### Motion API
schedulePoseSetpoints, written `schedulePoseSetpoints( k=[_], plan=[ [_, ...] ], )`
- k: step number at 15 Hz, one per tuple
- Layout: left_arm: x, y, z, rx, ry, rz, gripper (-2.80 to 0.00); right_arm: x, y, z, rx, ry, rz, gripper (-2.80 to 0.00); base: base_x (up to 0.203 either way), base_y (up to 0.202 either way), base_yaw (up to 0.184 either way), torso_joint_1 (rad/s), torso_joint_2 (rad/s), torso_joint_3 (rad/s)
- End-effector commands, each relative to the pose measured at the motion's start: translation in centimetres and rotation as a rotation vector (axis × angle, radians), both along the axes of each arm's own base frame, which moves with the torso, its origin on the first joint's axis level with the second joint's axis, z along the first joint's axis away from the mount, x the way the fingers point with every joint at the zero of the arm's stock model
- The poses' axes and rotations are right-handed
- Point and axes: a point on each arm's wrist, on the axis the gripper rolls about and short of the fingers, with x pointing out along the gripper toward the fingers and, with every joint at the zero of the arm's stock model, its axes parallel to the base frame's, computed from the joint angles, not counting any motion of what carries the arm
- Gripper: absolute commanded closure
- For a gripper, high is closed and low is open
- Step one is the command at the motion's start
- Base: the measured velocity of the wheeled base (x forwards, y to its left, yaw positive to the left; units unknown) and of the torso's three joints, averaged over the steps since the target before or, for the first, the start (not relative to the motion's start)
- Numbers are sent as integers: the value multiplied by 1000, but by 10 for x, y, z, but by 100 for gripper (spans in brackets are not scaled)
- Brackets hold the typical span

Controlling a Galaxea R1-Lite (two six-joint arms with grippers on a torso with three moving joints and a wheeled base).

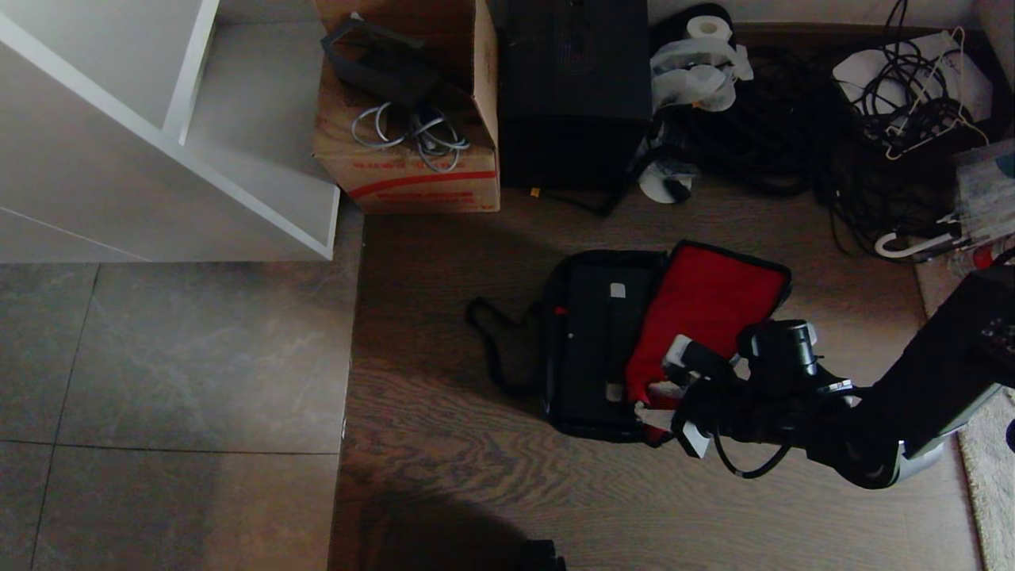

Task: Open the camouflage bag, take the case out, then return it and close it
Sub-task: Close the top of the storage box

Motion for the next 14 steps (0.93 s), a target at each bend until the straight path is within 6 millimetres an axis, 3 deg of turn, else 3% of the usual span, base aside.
schedulePoseSetpoints(
  k=[1,5,12,14],
  plan=[
    [0,0,0,0,-1,0,0,1,2,0,1,-4,6,-280,0,0,0,0,0,0],
    [0,0,0,0,1,0,0,4,13,8,61,4,-8,-280,0,0,0,0,0,0],
    [0,0,0,0,-2,0,0,-1,60,19,220,169,-180,-280,0,0,0,0,0,0],
    [0,0,0,0,-1,0,0,2,63,31,237,169,-199,-280,0,0,0,0,0,0]
  ],
)
